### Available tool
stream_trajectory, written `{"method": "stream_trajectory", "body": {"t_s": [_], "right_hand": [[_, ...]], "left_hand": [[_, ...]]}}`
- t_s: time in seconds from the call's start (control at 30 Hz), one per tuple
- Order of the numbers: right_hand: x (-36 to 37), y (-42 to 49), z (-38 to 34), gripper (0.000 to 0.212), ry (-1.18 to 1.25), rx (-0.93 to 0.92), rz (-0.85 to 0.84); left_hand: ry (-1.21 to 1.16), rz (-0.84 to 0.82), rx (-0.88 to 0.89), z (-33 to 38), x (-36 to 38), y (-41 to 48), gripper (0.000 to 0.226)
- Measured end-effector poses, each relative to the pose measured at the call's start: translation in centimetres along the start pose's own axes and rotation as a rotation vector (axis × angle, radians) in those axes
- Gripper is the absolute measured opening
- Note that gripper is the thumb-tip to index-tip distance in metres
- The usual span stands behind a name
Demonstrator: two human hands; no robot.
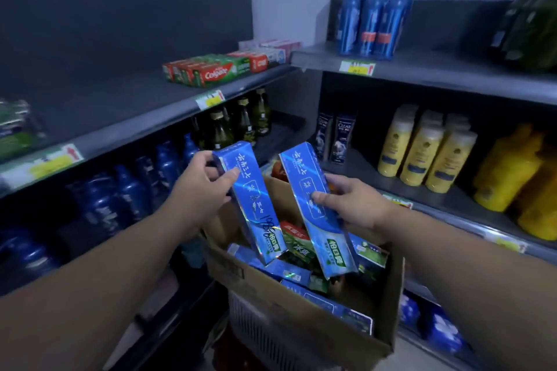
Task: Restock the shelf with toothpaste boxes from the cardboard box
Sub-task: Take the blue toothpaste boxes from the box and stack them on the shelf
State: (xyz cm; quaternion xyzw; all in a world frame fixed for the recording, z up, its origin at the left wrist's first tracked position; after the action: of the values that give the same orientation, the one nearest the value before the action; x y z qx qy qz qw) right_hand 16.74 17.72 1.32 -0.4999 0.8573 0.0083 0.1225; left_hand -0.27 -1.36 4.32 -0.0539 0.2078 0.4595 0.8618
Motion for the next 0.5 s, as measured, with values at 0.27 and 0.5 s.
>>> {"method": "stream_trajectory", "body": {"t_s": [0.27, 0.5], "right_hand": [[6.8, -3.9, -6.6, 0.026, -0.059, -0.145, -0.185], [17.9, -6.3, -16.2, 0.026, -0.111, -0.323, -0.317]], "left_hand": [[-0.037, 0.301, 0.011, 2.8, -9.1, -10.1, 0.016], [-0.020, 0.622, 0.043, 5.7, -23.8, -17.3, 0.022]]}}
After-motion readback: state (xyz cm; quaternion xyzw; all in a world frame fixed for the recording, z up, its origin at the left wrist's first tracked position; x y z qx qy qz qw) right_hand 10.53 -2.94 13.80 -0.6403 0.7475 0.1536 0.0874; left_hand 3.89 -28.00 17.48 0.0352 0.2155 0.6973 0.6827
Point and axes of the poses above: each hand's wrist, its own y-axis towards the middle knuckle, its own x-axis out of the palm, z = x × y, the point moved 9 cm from there along y, towards the middle knuckle, and after that the axes turned 14 degrees about y, right-handed, at the moved point
